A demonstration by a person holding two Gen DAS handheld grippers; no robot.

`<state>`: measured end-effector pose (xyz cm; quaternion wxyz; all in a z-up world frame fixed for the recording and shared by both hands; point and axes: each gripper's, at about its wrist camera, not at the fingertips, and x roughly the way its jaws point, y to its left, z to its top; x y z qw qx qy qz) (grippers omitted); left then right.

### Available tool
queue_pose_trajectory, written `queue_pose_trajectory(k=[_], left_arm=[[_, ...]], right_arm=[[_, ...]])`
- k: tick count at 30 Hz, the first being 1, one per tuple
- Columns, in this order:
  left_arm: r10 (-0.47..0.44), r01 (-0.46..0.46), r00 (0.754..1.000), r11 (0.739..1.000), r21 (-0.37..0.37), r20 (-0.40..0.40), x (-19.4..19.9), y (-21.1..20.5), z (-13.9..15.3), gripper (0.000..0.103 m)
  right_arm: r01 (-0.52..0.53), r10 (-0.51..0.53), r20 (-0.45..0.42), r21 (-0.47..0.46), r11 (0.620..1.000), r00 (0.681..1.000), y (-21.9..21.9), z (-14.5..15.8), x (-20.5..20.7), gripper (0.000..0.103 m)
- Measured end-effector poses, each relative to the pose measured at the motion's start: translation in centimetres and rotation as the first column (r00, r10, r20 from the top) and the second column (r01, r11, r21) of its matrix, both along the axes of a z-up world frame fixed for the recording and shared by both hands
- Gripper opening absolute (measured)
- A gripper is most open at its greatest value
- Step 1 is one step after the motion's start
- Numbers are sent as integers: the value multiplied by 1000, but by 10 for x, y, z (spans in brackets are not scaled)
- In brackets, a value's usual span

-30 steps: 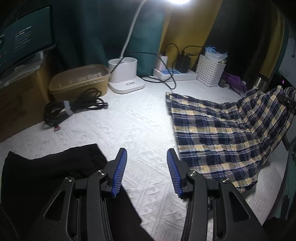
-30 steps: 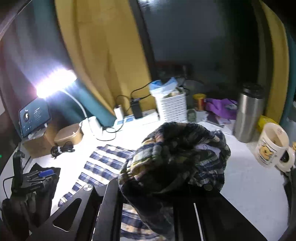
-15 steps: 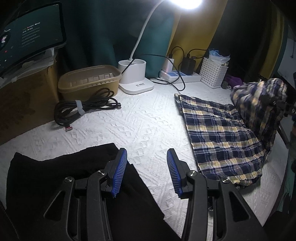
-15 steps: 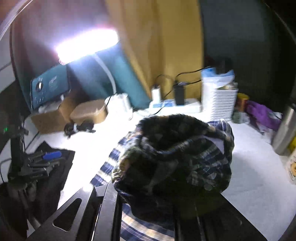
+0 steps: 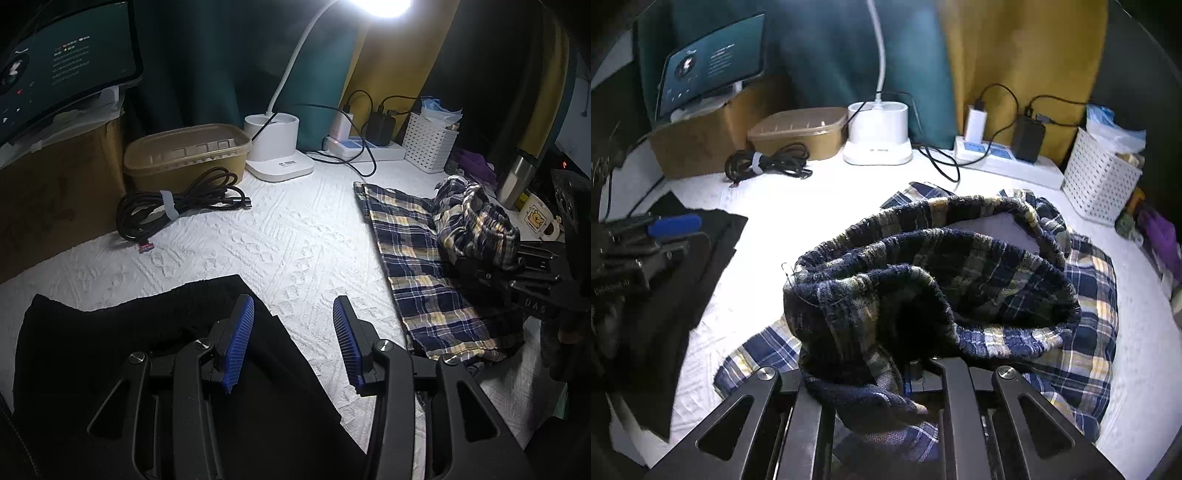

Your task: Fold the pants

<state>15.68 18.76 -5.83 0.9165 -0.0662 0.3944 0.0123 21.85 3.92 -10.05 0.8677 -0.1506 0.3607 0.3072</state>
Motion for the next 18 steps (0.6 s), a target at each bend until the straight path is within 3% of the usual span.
queue_pose_trajectory(k=[2,3,4,12,18], left_arm=[[4,-4,1000,1000,0,0,1,0,1,44],[6,-6,1000,1000,1,0,1,-1,1,44],[7,-7,1000,1000,2,-1,1,-2,2,44],[13,-14,1000,1000,18,8,6,-17,12,44],[-9,8,1000,999,39,19,17,-40,21,44]], right_arm=[[-26,27,0,24,999,1000,1,3,-3,47],[-45,45,6,37,998,999,1,5,-6,67],[-60,59,12,45,997,998,1,7,-9,77],[-76,72,42,113,991,997,-25,26,-21,77],[-17,7,57,165,986,998,-68,38,-16,77]])
